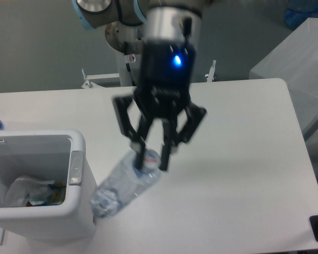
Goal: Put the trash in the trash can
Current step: 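Release the bottle into the bin and hold the gripper above it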
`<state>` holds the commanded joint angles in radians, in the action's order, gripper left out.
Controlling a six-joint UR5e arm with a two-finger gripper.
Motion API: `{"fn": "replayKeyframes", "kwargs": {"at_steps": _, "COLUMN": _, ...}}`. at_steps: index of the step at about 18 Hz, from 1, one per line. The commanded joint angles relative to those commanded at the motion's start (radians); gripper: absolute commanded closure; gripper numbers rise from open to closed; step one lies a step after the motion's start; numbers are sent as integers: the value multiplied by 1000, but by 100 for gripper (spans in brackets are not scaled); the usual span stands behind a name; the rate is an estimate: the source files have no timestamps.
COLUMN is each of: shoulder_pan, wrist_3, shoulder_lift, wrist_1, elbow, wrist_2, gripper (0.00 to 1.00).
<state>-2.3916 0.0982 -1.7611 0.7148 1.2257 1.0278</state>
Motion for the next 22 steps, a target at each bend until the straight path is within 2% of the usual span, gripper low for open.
{"fn": "replayKeyframes", "kwargs": {"at_steps": 4, "shoulder_pan": 45, "wrist_3": 18, "shoulder_lift": 43, "wrist_1": 2, "elbow": 5, "wrist_2": 0, "gripper": 67}}
{"fn": "replayKeyframes", "kwargs": {"at_steps": 9, "shoulder_pan": 150, "wrist_3": 8, "shoulder_lift": 51, "wrist_1": 0, "elbow": 92, "wrist_2": 2, "gripper": 67}}
{"fn": "replayKeyframes", "kwargs": {"at_steps": 11, "shoulder_pan": 170, "wrist_3": -4, "shoulder_lift": 52, "wrist_1": 0, "elbow": 135, "wrist_2": 2, "gripper": 66}}
{"fn": "replayKeyframes", "kwargs": {"at_steps": 12, "shoulder_pan": 172, "wrist_3": -27, "shoulder_lift": 54, "wrist_1": 0, "elbow": 158, "wrist_2": 2, "gripper": 61}}
{"fn": "replayKeyframes", "kwargs": {"at_steps": 14, "shoulder_pan": 178, "wrist_3": -105, "shoulder_lift": 55, "wrist_1": 0, "elbow": 196, "wrist_2": 2, "gripper": 20}}
{"fn": "replayKeyframes", "kwargs": {"at_steps": 15, "shoulder_pan": 186, "wrist_3": -156, "shoulder_lift": 58, "wrist_1": 0, "elbow": 219, "wrist_2": 3, "gripper": 5}}
{"fn": "replayKeyframes", "kwargs": {"at_steps": 16, "shoulder_pan": 186, "wrist_3": -188, "shoulder_lift": 64, "wrist_1": 0, "elbow": 236, "wrist_2": 5, "gripper": 0}}
{"fn": "replayKeyframes", "kwargs": {"at_steps": 20, "shoulder_pan": 183, "wrist_3": -235, "shoulder_lift": 48, "wrist_1": 3, "elbow": 235, "wrist_2": 92, "gripper": 0}}
{"fn": "replayKeyframes", "kwargs": {"at_steps": 22, "shoulder_pan": 149, "wrist_3": -241, "shoulder_lift": 48, "wrist_1": 11, "elbow": 224, "wrist_2": 129, "gripper": 0}}
